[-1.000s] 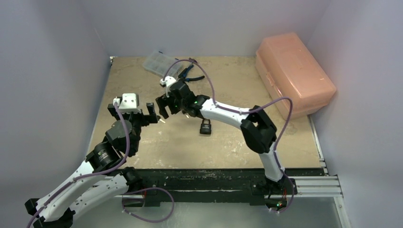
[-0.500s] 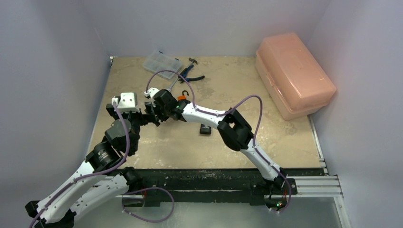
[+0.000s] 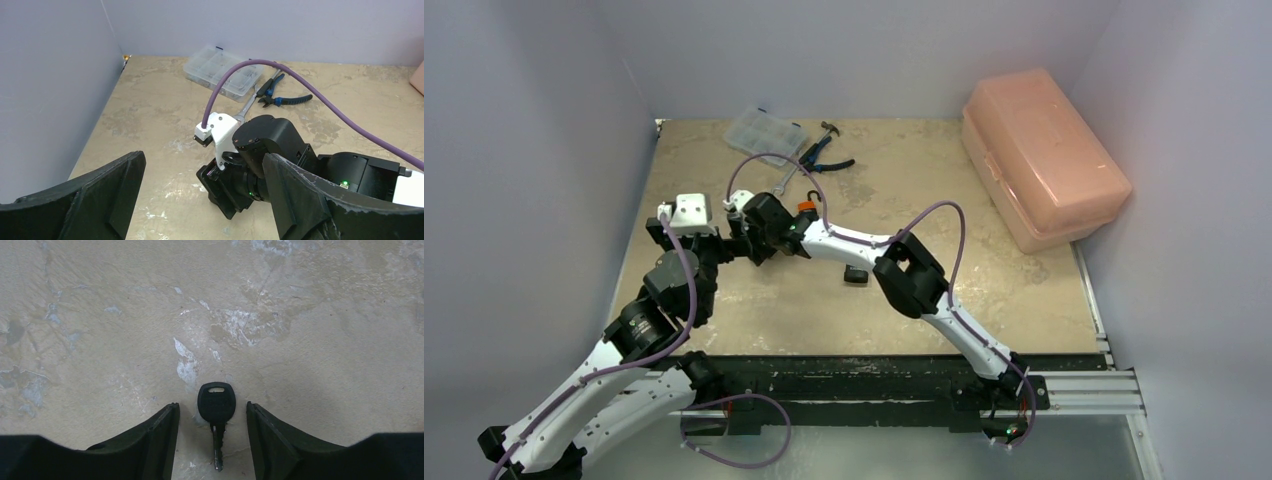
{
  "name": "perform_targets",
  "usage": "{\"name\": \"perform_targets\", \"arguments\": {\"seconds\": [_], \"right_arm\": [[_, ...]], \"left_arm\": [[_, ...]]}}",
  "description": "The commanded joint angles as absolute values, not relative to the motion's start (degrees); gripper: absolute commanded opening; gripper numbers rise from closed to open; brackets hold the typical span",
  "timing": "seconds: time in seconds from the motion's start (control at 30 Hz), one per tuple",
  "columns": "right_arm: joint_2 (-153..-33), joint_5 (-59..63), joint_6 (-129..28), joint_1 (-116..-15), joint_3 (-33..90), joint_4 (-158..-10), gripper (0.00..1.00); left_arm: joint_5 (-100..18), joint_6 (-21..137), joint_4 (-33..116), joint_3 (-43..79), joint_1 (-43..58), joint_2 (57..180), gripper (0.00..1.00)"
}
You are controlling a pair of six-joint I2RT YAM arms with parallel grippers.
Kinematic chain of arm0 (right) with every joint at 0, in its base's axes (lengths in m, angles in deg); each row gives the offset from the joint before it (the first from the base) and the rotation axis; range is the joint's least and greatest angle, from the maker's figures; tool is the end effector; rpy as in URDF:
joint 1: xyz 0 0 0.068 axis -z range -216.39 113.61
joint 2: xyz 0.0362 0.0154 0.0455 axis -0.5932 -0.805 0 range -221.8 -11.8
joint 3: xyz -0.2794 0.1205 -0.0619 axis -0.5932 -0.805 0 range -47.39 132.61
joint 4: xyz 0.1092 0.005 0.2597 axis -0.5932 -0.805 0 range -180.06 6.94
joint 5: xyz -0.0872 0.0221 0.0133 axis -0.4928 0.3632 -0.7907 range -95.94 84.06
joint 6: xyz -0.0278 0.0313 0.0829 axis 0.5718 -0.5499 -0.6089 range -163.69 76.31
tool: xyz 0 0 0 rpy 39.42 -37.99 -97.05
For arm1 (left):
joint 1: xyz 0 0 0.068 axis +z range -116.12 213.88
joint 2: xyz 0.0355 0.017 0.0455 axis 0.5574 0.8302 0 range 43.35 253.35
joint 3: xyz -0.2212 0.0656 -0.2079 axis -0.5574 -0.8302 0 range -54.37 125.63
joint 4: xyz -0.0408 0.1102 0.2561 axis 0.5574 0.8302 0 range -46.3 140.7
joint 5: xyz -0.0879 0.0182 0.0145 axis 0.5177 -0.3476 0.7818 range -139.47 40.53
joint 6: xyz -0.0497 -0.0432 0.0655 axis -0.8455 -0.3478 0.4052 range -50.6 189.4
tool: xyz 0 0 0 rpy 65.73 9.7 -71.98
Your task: Unlock with the key
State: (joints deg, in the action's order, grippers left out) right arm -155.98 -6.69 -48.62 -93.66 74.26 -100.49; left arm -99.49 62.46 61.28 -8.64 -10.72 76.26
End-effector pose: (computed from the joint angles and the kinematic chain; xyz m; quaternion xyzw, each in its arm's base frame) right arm 0.3553 0.5510 0.1428 -0.3972 0.8145 0.2134 0.3652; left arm 0.1444 -0.0526 0.3851 -0.0557 0.7236 0.0134 0.6879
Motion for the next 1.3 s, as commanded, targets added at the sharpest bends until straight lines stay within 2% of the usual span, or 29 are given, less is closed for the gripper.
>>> {"name": "perform_targets", "arguments": {"seconds": [0.0,0.17,0.43,0.53,0.73,0.8,0.87,1.03,1.17,1.27], "right_arm": [[-157.0,-8.7,-46.4,-94.5,76.6,-100.8,0.56],[-158.2,-9.4,-45.7,-94.5,76.4,-100.9,0.41],[-157.9,-7.6,-45.9,-94.5,75.4,-99.4,0.05],[-156.2,-8.1,-46.9,-94.5,73.9,-98.3,0.0],[-150.2,-7.9,-49.0,-94.4,68.1,-94.4,0.0],[-149.5,-7.2,-48.7,-94.4,67.9,-94.5,0.05],[-149.4,-6.9,-48.5,-94.4,68.6,-95.5,0.16],[-149.3,-7.0,-50.7,-94.4,70.0,-96.7,0.23],[-150.2,-7.1,-51.5,-94.4,71.0,-95.9,0.52],[-152.0,-6.9,-50.2,-94.4,73.8,-96.6,0.6]], "left_arm": [[-98.8,61.6,59.3,-8.2,-10.1,75.9,0.95],[-98.5,61.6,59.3,-8.2,-9.9,75.9,0.95],[-97.9,61.6,59.2,-8.2,-9.8,76.0,0.95],[-97.5,61.7,59.1,-8.2,-9.8,75.9,0.95],[-96.8,61.9,59.0,-8.4,-9.7,75.9,0.95],[-96.7,61.9,59.0,-8.3,-9.7,75.8,0.95],[-96.7,61.9,59.0,-8.3,-9.8,75.8,0.95],[-96.6,61.9,59.0,-8.4,-9.7,75.7,0.95],[-96.4,62.0,59.0,-8.5,-9.6,75.7,0.95],[-96.3,62.0,58.9,-8.4,-9.6,75.8,0.95]]}}
